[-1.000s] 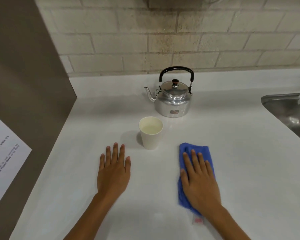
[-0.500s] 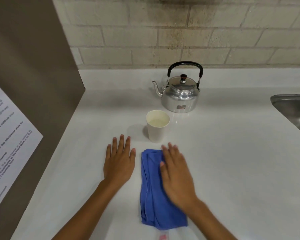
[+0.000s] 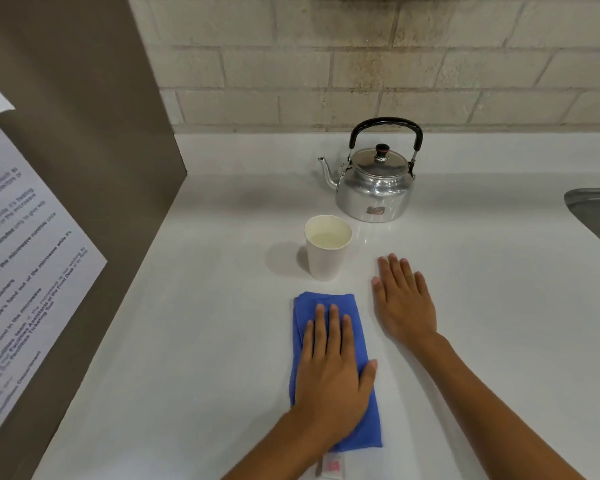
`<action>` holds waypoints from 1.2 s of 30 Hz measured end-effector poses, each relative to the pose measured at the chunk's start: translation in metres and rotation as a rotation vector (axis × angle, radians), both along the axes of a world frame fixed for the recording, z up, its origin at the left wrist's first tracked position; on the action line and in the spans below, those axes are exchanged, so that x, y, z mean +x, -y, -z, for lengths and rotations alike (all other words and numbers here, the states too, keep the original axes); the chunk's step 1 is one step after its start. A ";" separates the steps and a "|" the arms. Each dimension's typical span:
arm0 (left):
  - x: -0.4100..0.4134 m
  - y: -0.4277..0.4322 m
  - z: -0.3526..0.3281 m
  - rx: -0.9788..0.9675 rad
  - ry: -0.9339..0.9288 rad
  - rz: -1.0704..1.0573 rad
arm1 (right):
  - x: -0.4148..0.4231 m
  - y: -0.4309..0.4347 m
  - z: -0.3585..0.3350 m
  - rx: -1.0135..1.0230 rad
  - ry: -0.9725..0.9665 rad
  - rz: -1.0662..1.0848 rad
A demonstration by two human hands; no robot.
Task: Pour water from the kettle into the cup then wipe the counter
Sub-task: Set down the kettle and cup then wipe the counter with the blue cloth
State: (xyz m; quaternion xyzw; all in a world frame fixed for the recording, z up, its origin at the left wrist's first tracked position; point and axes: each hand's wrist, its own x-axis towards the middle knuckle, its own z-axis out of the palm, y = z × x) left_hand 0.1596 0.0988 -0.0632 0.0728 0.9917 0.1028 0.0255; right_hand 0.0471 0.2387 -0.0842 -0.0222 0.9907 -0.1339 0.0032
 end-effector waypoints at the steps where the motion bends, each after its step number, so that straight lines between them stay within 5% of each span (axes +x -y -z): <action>1: 0.003 0.000 -0.002 -0.049 0.001 -0.020 | 0.001 -0.001 0.000 0.001 -0.005 -0.001; 9: -0.015 0.059 0.001 -0.056 -0.024 -0.015 | 0.001 -0.002 0.002 0.014 -0.011 0.000; 15: -0.101 0.119 0.012 0.031 -0.009 -0.176 | -0.017 -0.001 0.000 0.021 -0.068 -0.039; 21: -0.177 0.094 0.008 0.059 -0.032 -0.171 | -0.043 0.003 0.002 0.007 -0.050 -0.084; 28: -0.176 0.121 0.018 0.164 -0.049 0.078 | -0.045 0.001 0.010 0.003 -0.083 -0.074; 36: -0.261 0.130 0.012 0.042 -0.065 -0.060 | -0.044 0.003 0.010 0.003 -0.082 -0.075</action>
